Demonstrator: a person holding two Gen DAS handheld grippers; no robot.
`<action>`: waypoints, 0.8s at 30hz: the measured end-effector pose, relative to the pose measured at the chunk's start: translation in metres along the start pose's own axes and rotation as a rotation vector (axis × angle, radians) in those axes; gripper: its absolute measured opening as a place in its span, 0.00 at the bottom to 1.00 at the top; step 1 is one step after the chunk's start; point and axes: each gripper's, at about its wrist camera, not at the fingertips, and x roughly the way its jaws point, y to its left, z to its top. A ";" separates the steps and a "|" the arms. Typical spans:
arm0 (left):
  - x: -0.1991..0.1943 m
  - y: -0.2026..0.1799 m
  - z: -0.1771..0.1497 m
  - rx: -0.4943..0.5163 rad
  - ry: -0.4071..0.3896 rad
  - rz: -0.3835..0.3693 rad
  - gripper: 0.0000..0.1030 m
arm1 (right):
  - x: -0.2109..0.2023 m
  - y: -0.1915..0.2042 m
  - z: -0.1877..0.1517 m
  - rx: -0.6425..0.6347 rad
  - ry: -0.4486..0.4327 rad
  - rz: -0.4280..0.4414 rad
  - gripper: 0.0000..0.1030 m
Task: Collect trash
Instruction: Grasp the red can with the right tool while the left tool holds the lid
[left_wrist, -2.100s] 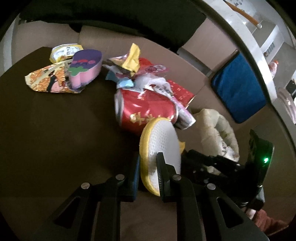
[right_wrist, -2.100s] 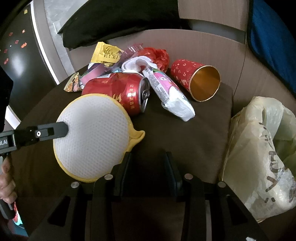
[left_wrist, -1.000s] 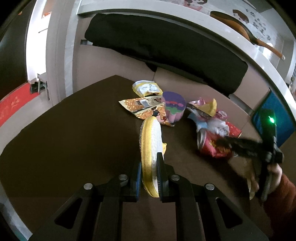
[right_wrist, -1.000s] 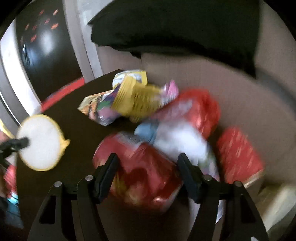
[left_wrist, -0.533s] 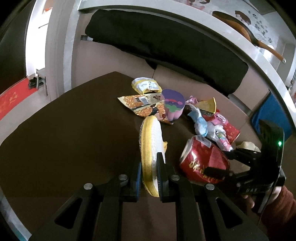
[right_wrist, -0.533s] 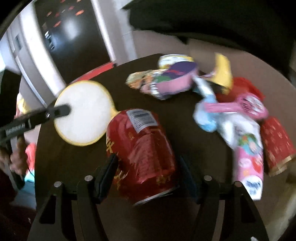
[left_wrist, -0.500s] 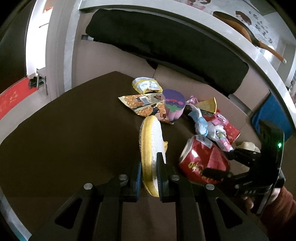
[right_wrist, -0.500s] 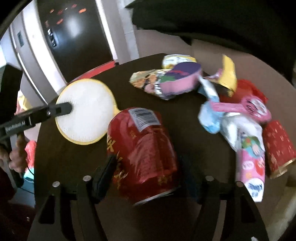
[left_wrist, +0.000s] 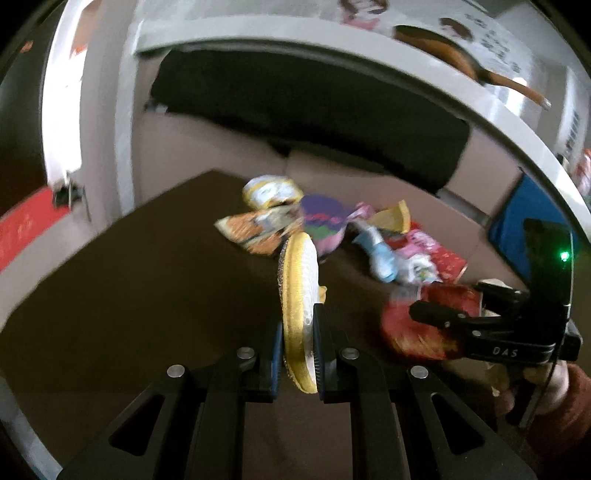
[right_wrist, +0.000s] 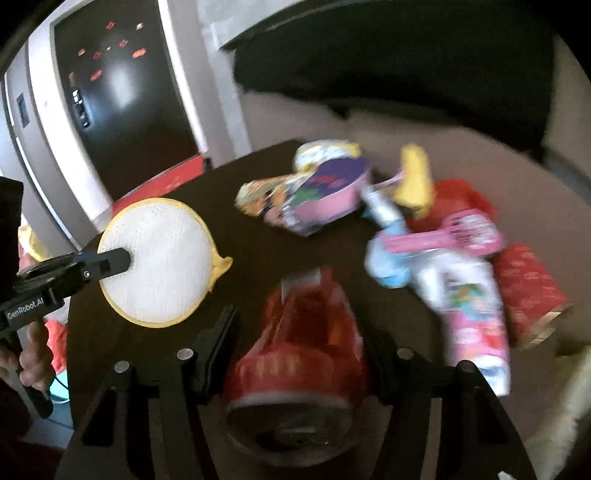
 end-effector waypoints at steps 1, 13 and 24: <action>-0.002 -0.009 0.003 0.017 -0.014 -0.005 0.14 | -0.006 -0.001 -0.001 -0.003 -0.011 -0.018 0.55; -0.008 -0.068 0.005 0.092 -0.017 -0.028 0.14 | -0.049 -0.024 -0.036 0.039 -0.046 -0.012 0.55; -0.002 -0.066 -0.010 0.055 0.059 -0.051 0.14 | -0.061 -0.024 -0.102 0.089 0.042 -0.014 0.55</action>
